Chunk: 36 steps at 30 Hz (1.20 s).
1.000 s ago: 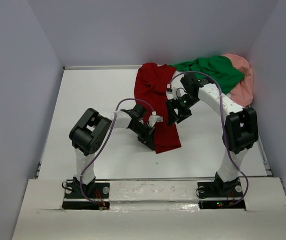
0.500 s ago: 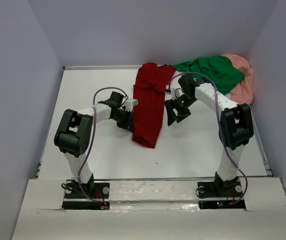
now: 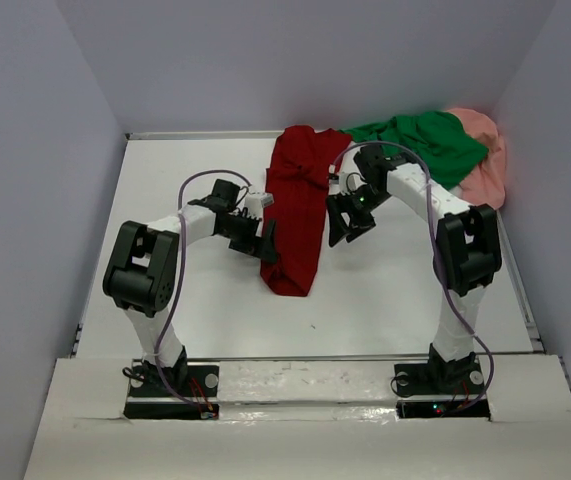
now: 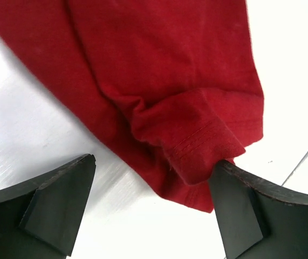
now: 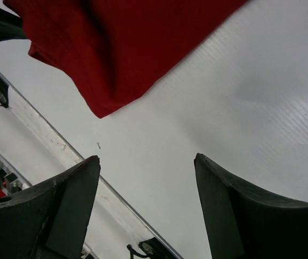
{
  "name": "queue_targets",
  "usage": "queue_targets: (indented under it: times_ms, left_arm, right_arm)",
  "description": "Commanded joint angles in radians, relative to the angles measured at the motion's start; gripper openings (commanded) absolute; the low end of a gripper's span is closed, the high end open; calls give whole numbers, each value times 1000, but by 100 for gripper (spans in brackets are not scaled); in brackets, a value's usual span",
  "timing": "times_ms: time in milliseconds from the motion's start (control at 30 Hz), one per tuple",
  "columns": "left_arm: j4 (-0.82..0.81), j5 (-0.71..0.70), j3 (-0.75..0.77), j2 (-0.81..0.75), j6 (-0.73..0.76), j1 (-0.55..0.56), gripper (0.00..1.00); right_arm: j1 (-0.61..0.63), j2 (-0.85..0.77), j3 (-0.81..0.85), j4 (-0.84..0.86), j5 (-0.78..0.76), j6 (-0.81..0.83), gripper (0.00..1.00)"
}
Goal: Fold and stack the t-shirts
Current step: Fold the tshirt
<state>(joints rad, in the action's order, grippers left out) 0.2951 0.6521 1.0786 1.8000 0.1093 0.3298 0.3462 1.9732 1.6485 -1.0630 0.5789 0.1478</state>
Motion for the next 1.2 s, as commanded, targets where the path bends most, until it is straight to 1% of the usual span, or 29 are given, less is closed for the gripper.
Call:
queue_targets:
  times_ms: [0, 100, 200, 233, 300, 333, 367, 400, 433, 500, 533, 600, 633, 700, 767, 800, 867, 900, 967, 1000, 1033, 1100, 1167]
  left_arm:
    - [97, 81, -46, 53, 78, 23, 99]
    - [118, 101, -48, 45, 101, 40, 99]
    - [154, 135, -51, 27, 144, 40, 94]
    - [171, 144, -45, 22, 171, 40, 86]
    - [209, 161, -31, 22, 214, 41, 78]
    - [273, 205, -20, 24, 246, 40, 75]
    - [304, 228, 1, 22, 272, 40, 74]
    - [402, 304, 15, 12, 374, 40, 73]
    - [455, 340, 32, 4, 435, 43, 72]
    - [508, 377, 73, -25, 492, 43, 72]
    - [512, 379, 90, -65, 503, 41, 75]
    - [452, 365, 92, -112, 448, 40, 79]
    - [431, 345, 86, -154, 434, 41, 85]
    - [395, 327, 86, -185, 402, 40, 90]
    - [391, 313, 90, -194, 394, 40, 90]
    - [330, 290, 83, -203, 362, 35, 91]
    - [268, 271, 54, -246, 279, 32, 93]
    - [181, 217, 40, -263, 247, 32, 93]
    - [92, 114, -11, -324, 155, 31, 94]
    - [13, 74, -29, -344, 127, 32, 95]
    - [-32, 26, -48, -384, 89, 32, 95]
    - [-88, 1, -98, -421, 61, 32, 95]
    - [-152, -70, -127, -462, 17, 32, 96]
  right_arm:
    - [-6, 39, -36, 17, 145, -28, 76]
    - [-6, 59, -56, 12, 164, -27, 75]
    - [-6, 46, -73, 20, 154, -13, 75]
    - [-6, 36, -72, 20, 142, -11, 75]
    - [-6, 30, -69, 18, 133, -10, 75]
    - [-6, 29, -66, 18, 131, -8, 75]
    - [-6, 30, -65, 18, 122, -8, 75]
    - [-6, 32, -65, 18, 121, -8, 75]
    - [-6, 36, -67, 17, 121, -7, 75]
    - [-6, 39, -72, 15, 118, -5, 75]
    - [-6, 42, -75, 18, 119, -5, 75]
    - [-6, 46, -73, 20, 115, -5, 75]
    - [-6, 42, -70, 20, 110, -5, 75]
    - [-6, 39, -69, 20, 107, -4, 75]
    - [-6, 32, -65, 17, 108, -1, 75]
    - [-6, 17, -69, 20, 105, 1, 75]
    - [-6, -11, -87, 62, 89, -4, 75]
    - [-6, -29, -111, 87, 75, -5, 75]
    - [-6, -89, -153, 156, 36, -4, 75]
    - [-6, -109, -168, 179, 27, -1, 75]
    - [-6, -149, -186, 230, 21, 7, 75]
    - [-6, -187, -225, 280, 27, 12, 76]
    - [-6, -224, -271, 319, 68, 15, 76]
